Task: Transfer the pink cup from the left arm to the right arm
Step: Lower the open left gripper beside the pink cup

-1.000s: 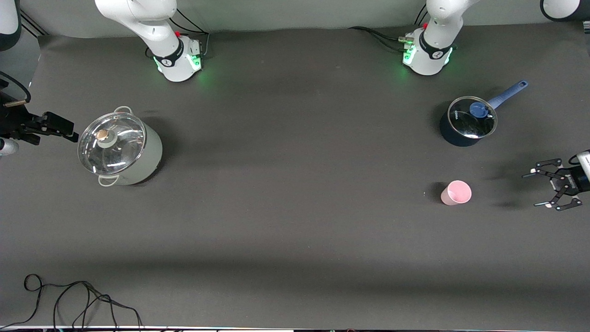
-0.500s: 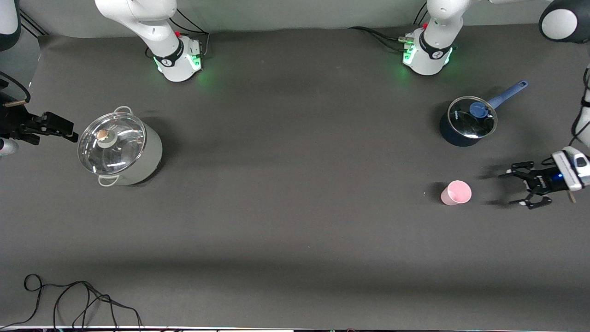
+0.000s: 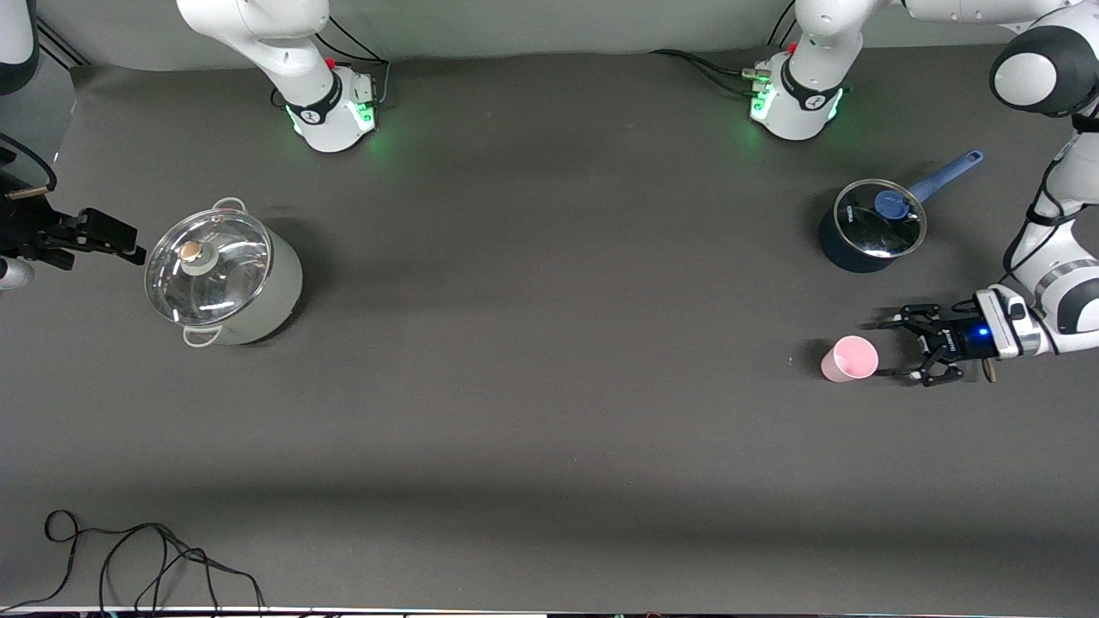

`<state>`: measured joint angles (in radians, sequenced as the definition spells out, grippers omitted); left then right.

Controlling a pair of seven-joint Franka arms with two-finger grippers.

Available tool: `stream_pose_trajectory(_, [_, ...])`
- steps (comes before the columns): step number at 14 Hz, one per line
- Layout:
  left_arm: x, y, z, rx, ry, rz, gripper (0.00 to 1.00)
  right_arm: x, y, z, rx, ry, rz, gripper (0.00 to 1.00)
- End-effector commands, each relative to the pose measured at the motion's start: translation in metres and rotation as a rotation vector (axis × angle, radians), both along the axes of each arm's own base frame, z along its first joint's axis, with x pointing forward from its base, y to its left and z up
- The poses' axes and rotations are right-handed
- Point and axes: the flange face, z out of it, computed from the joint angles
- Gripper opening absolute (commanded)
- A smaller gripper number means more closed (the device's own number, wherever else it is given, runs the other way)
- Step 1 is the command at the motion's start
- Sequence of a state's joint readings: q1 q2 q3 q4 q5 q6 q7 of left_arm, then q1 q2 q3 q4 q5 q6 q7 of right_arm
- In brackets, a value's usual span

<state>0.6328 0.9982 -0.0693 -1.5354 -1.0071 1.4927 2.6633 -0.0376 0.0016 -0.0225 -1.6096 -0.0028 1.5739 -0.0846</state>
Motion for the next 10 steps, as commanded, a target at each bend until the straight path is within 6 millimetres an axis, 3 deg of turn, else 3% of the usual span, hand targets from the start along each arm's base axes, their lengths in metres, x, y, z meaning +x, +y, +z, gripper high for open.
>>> stream_pose_trajectory(1, [0.011,-0.015,0.001,-0.025,-0.057,-0.019,0.99,-0.004,-0.001,0.005,0.007,-0.016,0.0,1.0])
stream_pose_trajectory(10, [0.031,-0.071,-0.023,-0.07,-0.072,-0.006,0.99,-0.005,-0.001,0.007,0.006,-0.019,-0.015,1.0])
